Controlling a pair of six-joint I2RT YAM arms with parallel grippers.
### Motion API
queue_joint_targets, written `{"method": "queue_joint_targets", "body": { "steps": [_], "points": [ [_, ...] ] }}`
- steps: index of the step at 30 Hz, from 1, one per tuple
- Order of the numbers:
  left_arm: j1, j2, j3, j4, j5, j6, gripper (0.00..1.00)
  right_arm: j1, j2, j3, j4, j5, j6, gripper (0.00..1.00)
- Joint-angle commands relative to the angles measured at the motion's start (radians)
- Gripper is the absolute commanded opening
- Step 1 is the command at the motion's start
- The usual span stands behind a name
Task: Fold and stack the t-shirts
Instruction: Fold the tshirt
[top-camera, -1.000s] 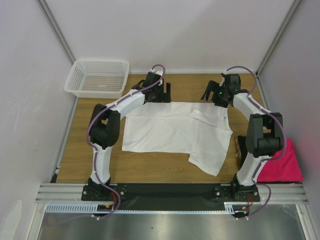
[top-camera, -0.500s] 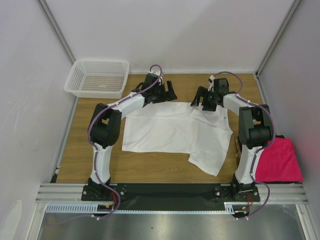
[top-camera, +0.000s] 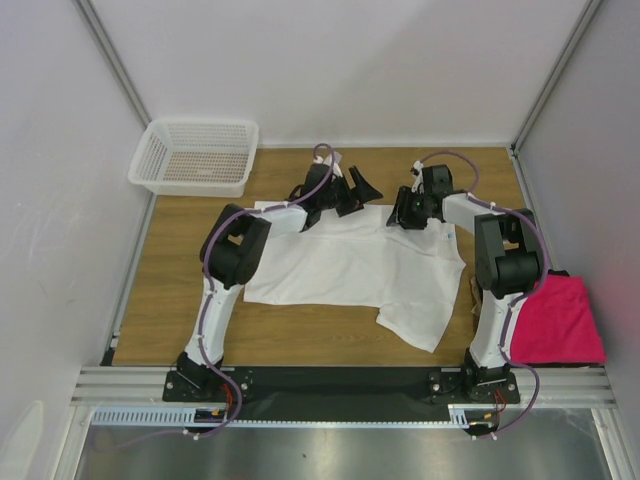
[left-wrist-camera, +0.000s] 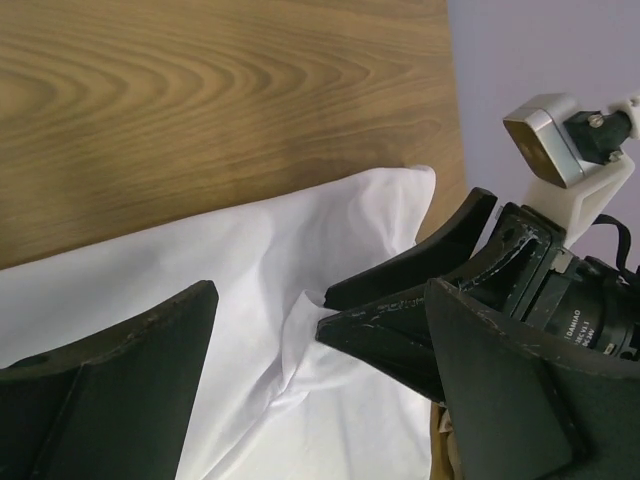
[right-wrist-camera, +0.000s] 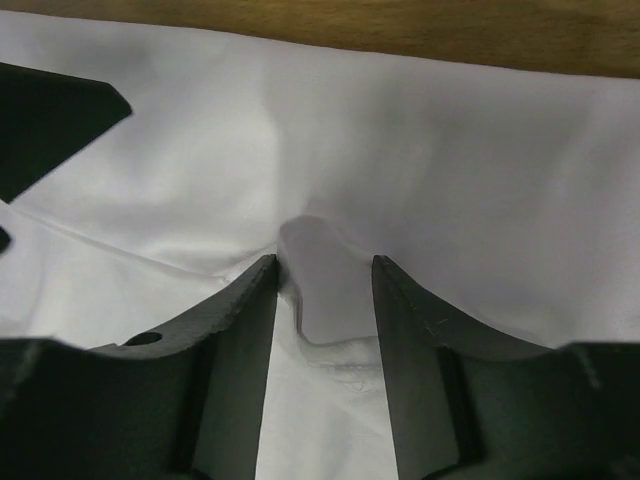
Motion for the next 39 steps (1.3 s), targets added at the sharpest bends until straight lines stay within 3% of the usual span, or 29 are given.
{"method": "queue_joint_targets", "body": {
  "steps": [1,12,24,39],
  "points": [
    [-0.018,0.043,0.01,0.152,0.031,-0.094,0.9,0.011,-0.044,-0.021,0.033,0.023,-0.011,0.47],
    [-0.032,0.129,0.056,0.249,0.037,-0.192,0.9,0.033,-0.094,-0.049,0.024,0.081,-0.01,0.35],
    [-0.057,0.154,0.085,0.204,0.008,-0.203,0.9,0.039,-0.151,-0.093,0.007,0.105,0.01,0.19],
    [-0.055,0.175,0.05,0.221,-0.015,-0.22,0.9,0.075,-0.332,-0.204,-0.181,0.088,0.03,0.23]
  ]
}}
